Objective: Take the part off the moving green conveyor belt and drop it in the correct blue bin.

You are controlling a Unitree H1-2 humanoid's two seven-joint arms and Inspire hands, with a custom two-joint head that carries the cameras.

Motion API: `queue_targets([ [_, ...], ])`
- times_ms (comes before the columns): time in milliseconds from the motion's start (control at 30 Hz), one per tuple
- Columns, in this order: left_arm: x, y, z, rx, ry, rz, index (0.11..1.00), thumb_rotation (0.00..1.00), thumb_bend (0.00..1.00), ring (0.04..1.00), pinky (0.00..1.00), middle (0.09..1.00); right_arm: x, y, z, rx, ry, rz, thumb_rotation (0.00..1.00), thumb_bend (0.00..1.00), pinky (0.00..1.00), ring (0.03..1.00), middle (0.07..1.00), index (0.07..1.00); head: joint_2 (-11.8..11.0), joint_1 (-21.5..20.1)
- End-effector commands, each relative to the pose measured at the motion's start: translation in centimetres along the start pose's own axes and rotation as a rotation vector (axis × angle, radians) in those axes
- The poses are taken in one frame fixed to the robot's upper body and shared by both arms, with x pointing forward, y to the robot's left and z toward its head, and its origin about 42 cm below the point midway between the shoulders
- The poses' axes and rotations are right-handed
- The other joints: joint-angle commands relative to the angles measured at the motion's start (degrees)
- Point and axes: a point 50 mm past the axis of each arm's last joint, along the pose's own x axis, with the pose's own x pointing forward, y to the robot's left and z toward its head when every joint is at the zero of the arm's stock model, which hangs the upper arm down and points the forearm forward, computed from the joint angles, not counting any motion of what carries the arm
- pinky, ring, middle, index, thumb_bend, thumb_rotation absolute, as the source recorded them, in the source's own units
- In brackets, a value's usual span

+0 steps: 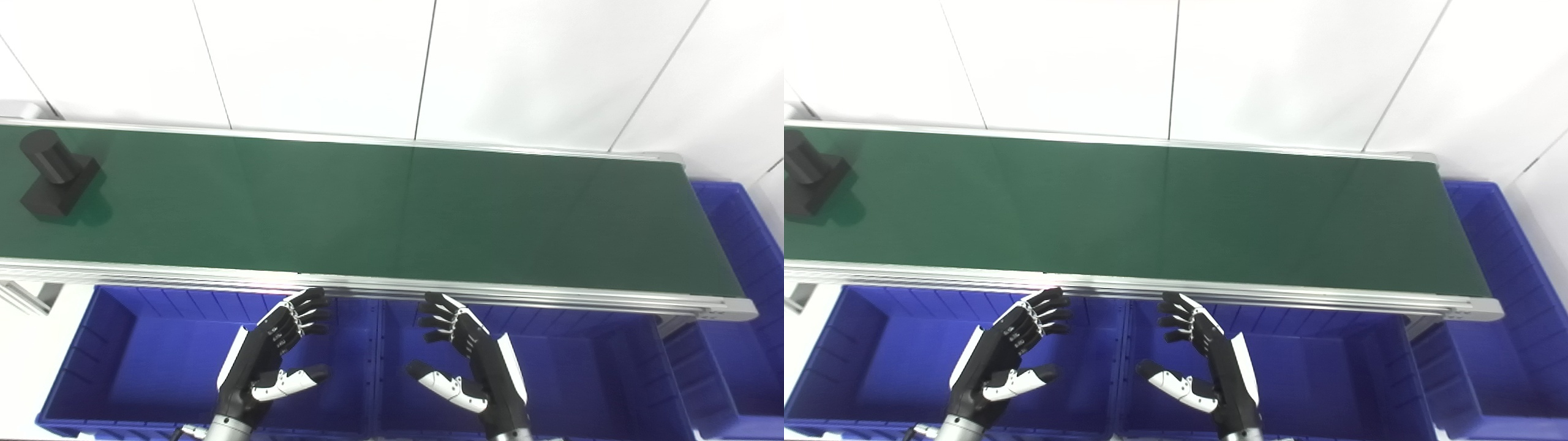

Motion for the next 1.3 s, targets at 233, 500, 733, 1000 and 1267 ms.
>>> queue_targets([
  [233,1.3,-1.6,-0.3,-0.006,-0.041,-0.014,0.784,0.32,0.96,0.728,0.66,0.768,0.3,-1.3,0.0,-0.004,-0.061,0.000,0.39,0.57,0.64,0.732,0.781,0.831,-3.5,9.3],
  [500,1.6,-2.3,-1.1,-0.014,-0.030,-0.010,0.785,0.29,0.97,0.724,0.66,0.762,0.4,-2.0,-0.6,-0.001,-0.045,-0.004,0.41,0.53,0.64,0.732,0.782,0.849,-6.1,13.1],
  [733,2.1,-2.5,-1.6,-0.021,-0.031,-0.011,0.783,0.26,0.98,0.720,0.66,0.759,0.7,-2.3,-1.0,0.000,-0.038,-0.001,0.40,0.50,0.64,0.731,0.789,0.856,-8.3,13.9],
  [1000,2.7,-2.7,-2.2,-0.027,-0.018,-0.018,0.782,0.23,0.98,0.701,0.64,0.747,1.0,-2.8,-1.5,-0.002,-0.025,-0.008,0.35,0.49,0.64,0.731,0.793,0.850,-11.1,15.7],
  [1267,3.1,-3.0,-2.5,-0.052,-0.012,-0.014,0.765,0.19,0.98,0.696,0.63,0.740,1.3,-3.1,-1.8,-0.008,-0.020,-0.003,0.31,0.48,0.63,0.724,0.784,0.846,-12.1,16.3],
])
